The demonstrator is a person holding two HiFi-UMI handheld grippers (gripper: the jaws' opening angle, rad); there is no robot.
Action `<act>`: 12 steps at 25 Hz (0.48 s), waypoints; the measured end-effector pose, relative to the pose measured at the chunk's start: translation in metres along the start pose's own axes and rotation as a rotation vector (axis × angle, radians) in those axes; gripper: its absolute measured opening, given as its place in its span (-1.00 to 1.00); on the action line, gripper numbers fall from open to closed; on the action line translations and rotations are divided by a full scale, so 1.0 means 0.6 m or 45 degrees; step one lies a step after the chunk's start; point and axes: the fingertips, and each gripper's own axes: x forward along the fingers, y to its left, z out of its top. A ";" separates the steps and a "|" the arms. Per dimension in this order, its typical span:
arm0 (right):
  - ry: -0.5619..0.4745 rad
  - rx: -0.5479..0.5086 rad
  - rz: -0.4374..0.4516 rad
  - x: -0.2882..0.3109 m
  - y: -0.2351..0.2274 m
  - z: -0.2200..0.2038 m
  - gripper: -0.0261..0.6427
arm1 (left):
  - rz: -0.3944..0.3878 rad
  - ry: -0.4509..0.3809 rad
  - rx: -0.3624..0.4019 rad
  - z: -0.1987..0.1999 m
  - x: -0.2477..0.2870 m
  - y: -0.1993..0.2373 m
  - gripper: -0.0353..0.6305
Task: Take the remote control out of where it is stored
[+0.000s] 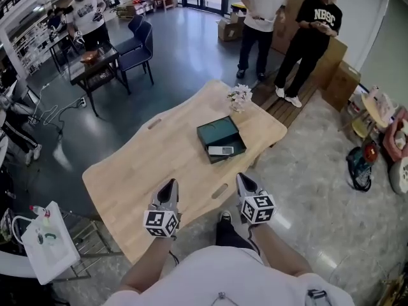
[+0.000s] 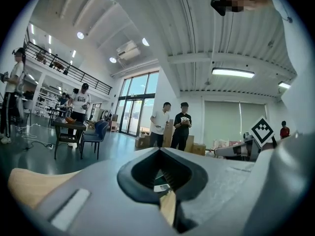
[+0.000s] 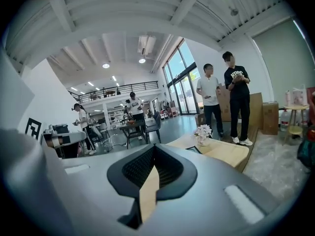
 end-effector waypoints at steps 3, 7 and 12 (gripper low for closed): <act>0.028 0.011 0.018 0.058 -0.059 0.022 -0.84 | 0.018 -0.022 -0.011 0.005 0.081 0.007 -0.89; 0.053 0.011 0.073 0.148 -0.131 0.068 -0.84 | 0.050 -0.039 -0.010 0.020 0.197 0.011 -0.89; 0.049 0.011 0.134 0.254 -0.189 0.122 -0.84 | 0.083 -0.023 0.013 0.030 0.309 0.018 -0.89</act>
